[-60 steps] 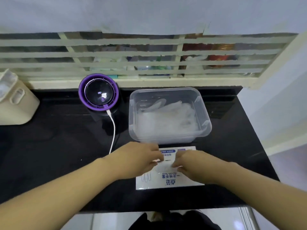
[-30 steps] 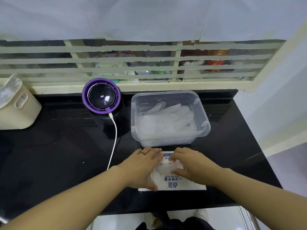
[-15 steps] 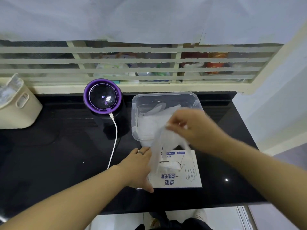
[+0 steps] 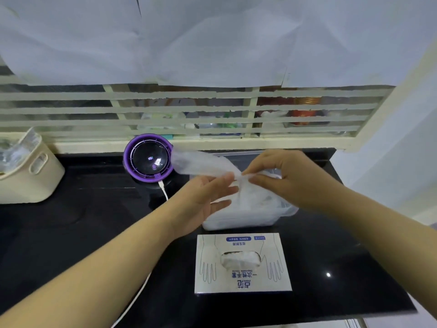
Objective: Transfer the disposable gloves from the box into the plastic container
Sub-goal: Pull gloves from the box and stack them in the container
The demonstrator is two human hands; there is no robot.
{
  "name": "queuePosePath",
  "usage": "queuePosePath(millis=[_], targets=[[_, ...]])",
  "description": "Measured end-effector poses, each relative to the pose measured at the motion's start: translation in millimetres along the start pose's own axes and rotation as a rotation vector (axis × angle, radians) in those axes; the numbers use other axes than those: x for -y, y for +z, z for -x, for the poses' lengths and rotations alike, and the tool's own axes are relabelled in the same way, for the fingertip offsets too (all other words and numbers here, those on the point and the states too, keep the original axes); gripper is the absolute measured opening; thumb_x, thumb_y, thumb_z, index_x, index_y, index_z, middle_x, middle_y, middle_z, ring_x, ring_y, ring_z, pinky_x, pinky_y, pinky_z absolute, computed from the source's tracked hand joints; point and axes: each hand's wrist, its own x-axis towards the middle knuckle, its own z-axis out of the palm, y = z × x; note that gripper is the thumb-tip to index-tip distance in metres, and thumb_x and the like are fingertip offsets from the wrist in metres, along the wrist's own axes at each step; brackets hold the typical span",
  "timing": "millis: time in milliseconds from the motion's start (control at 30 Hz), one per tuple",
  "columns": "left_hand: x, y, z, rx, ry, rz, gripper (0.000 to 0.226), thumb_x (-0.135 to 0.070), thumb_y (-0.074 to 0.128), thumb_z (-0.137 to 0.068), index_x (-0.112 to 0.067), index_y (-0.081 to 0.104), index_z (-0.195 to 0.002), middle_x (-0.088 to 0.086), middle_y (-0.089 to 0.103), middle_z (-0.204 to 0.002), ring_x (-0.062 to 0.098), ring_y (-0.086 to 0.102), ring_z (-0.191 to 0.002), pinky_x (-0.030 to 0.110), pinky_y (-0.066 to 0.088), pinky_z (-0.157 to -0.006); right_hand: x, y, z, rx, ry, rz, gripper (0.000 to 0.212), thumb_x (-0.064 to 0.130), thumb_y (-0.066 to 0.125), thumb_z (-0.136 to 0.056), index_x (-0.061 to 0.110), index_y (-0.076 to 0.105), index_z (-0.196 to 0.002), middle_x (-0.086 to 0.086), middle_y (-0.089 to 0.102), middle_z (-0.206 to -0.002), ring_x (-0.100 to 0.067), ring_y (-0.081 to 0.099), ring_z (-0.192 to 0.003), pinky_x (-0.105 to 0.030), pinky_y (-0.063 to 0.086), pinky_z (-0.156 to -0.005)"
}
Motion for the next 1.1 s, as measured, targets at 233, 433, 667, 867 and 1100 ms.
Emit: queuePosePath(millis=[233,433,667,867,1100], targets=[[-10,-7,-31,-0.192,0.124,0.318,0.033,-0.019,0.065,-0.077,-0.004,0.058,-0.105,0.017,0.063,-0.102,0.027,0.067,-0.092,0.034,0.057,-0.078,-14,10,-6,0.016,0.025,-0.045,0.034,0.034,0.066,-0.084,0.033,0.061,-0.118,0.023,0.053,-0.109,0.004,0.052,-0.104,-0.016,0.040,-0.097],[-26,-23,-43,-0.120,0.180,-0.041,0.041,-0.022,0.068,-0.083,-0.003,0.060,-0.119,0.019,0.066,-0.116,0.034,0.063,-0.110,0.044,0.053,-0.090,-28,-10,-24,-0.025,0.173,-0.237,0.088,0.063,0.064,-0.063,0.040,0.031,-0.141,0.024,0.036,-0.136,0.003,0.036,-0.123,-0.022,0.034,-0.100],[-31,-26,-52,-0.093,0.174,-0.207,0.040,-0.032,0.070,-0.077,-0.006,0.065,-0.108,0.011,0.072,-0.097,0.028,0.068,-0.096,0.041,0.054,-0.086,-19,-15,-58,0.079,0.088,-0.108,0.037,0.037,0.075,-0.076,0.030,0.055,-0.106,0.010,0.060,-0.083,-0.003,0.054,-0.073,-0.014,0.046,-0.069],[-26,-23,-52,-0.120,0.180,-0.242,0.048,-0.027,0.068,-0.070,-0.009,0.062,-0.115,0.015,0.070,-0.107,0.027,0.068,-0.100,0.040,0.055,-0.088,-18,-14,-70,0.193,0.062,-0.032,0.077,0.042,0.075,-0.074,0.040,0.034,-0.139,0.018,0.046,-0.095,0.002,0.049,-0.074,-0.009,0.038,-0.065],[-28,-23,-51,-0.172,0.170,-0.364,0.048,-0.043,0.079,-0.071,-0.018,0.067,-0.110,0.008,0.072,-0.105,0.023,0.067,-0.101,0.043,0.055,-0.090,-20,-20,-80,0.195,-0.038,-0.015,0.026,0.036,0.075,-0.077,0.033,0.050,-0.075,0.010,0.048,-0.098,-0.008,0.048,-0.093,-0.025,0.045,-0.085]])
